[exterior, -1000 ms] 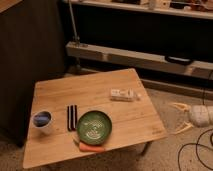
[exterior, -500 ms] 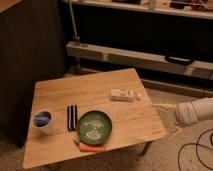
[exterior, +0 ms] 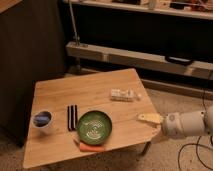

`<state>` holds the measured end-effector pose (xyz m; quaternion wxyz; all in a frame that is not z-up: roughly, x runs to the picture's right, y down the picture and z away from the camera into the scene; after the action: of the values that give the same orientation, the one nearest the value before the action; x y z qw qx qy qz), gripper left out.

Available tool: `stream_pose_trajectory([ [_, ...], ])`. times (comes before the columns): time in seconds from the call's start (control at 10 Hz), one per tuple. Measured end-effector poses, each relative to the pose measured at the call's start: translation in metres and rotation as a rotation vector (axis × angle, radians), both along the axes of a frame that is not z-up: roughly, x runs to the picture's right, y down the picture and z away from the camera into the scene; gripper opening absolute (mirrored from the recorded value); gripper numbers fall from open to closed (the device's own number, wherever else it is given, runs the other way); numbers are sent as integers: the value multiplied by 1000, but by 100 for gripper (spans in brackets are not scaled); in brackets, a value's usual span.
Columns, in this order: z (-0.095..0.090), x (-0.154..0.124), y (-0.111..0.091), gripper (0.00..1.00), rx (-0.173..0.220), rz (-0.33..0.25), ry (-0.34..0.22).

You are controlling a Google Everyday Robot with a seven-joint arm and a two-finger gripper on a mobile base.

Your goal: Drag the ceramic bowl in a circle

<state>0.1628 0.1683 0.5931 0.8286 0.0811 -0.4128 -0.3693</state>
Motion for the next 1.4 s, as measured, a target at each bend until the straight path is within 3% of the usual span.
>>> stream_pose_trajectory([
  [0.1, -1, -3, 0, 80, 29, 1, 3],
  [0.4, 1, -3, 0, 80, 45, -7, 14],
  [0.7, 18, -31, -11, 80, 162, -154, 44],
  [0.9, 39, -68, -19, 80, 268, -277, 42],
  [1.1, 64, -95, -20, 80, 329, -382, 36],
  [1.2, 75, -106, -22, 80, 315, -416, 11],
  [1.4, 110, -123, -16, 80, 202, -459, -106],
])
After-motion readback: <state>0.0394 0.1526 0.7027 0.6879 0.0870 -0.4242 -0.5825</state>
